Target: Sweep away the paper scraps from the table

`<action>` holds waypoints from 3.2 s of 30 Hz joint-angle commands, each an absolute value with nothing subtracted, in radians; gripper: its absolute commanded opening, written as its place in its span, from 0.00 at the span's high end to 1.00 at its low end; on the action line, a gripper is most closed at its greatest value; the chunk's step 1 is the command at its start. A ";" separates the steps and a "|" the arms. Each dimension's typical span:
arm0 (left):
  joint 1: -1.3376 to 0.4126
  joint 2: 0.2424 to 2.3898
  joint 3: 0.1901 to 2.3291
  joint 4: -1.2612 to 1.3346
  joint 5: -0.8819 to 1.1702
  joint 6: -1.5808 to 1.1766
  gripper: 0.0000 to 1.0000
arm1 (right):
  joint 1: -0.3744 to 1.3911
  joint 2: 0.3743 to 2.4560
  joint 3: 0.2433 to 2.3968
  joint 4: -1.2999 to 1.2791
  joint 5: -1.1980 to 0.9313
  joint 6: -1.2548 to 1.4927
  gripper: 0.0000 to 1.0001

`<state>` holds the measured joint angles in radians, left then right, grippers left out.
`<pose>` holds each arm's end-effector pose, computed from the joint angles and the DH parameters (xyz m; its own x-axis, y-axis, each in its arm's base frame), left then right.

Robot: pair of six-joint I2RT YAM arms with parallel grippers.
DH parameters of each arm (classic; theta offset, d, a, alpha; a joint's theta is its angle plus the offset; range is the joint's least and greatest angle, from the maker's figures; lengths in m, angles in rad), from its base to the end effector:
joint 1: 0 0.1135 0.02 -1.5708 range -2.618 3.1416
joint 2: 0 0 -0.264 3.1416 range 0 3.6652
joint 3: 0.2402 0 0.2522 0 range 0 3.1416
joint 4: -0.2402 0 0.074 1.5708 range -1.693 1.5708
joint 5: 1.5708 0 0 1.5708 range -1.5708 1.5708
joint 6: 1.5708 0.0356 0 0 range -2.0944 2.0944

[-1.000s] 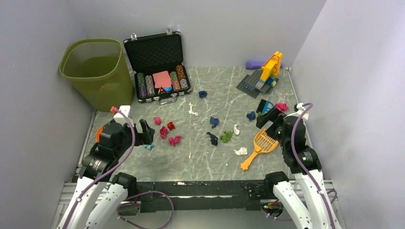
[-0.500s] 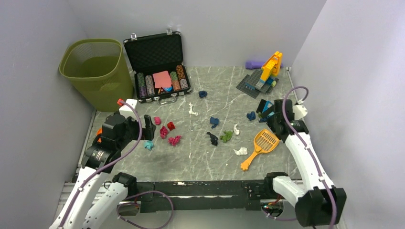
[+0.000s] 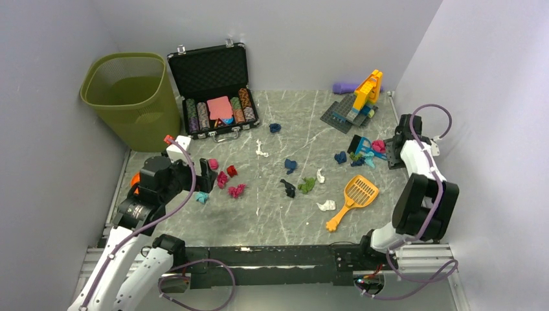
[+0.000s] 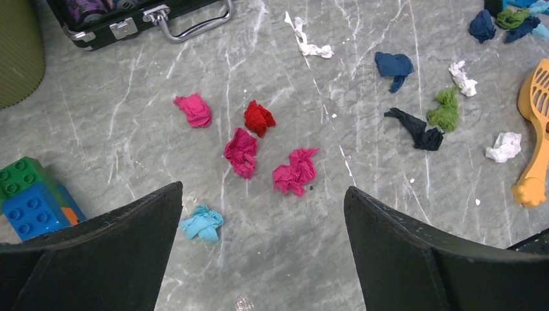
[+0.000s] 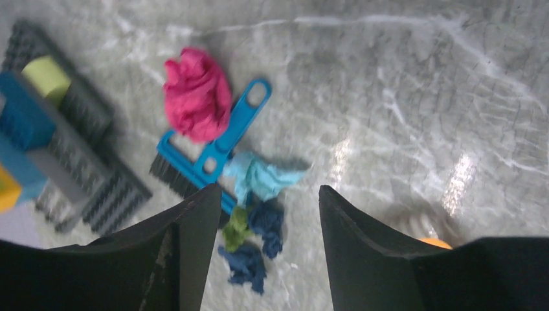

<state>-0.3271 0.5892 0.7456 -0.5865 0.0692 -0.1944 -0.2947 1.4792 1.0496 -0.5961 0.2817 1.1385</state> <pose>0.1249 -0.0450 0.3120 -0.4608 -0.0471 -0.8862 0.2966 0.9330 -0.2039 0.2838 -0.0965 0.2364 0.0358 0.9007 -0.4331 0.9176 0.1420 0.3712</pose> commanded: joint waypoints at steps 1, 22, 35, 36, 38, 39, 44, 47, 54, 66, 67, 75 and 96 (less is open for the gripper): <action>-0.327 0.587 0.751 -0.548 0.111 -0.170 0.02 | -0.345 1.564 1.105 -0.556 0.274 1.249 0.36; -0.327 0.580 0.749 -0.549 0.100 -0.169 0.02 | -0.407 2.013 1.412 -0.693 0.203 1.402 0.35; -0.325 0.572 0.752 -0.555 0.087 -0.170 0.02 | -0.370 1.995 1.334 -0.712 0.175 1.417 0.51; -0.324 0.570 0.751 -0.555 0.087 -0.170 0.02 | -0.366 1.997 1.334 -0.719 0.173 1.420 0.51; -0.325 0.566 0.752 -0.557 0.087 -0.171 0.02 | -0.356 2.005 1.342 -0.729 0.163 1.421 0.50; -0.325 0.564 0.750 -0.557 0.087 -0.173 0.02 | -0.350 2.007 1.345 -0.735 0.160 1.424 0.50; -0.326 0.551 0.749 -0.560 0.081 -0.174 0.02 | -0.334 2.010 1.334 -0.719 0.143 1.446 0.59; -0.326 0.545 0.749 -0.562 0.076 -0.173 0.02 | -0.334 2.018 1.342 -0.732 0.129 1.443 0.79; -0.326 0.536 0.749 -0.564 0.075 -0.175 0.02 | -0.322 1.895 1.274 -0.722 0.139 1.441 0.89; -0.327 0.531 0.747 -0.563 0.071 -0.177 0.02 | -0.261 1.611 1.166 -0.618 0.068 1.382 0.92; -0.326 0.529 0.746 -0.564 0.069 -0.177 0.02 | -0.260 1.597 1.168 -0.608 0.074 1.364 0.92; -0.327 0.530 0.746 -0.564 0.066 -0.180 0.02 | -0.287 1.576 1.161 -0.642 0.171 1.346 0.42; -0.326 0.527 0.745 -0.565 0.068 -0.180 0.02 | -0.287 1.991 1.491 -0.929 0.178 1.331 0.46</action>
<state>-0.3271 0.5381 0.7456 -0.5880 0.0704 -0.1780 -0.2901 2.0151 1.4963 -0.8799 0.1730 1.3090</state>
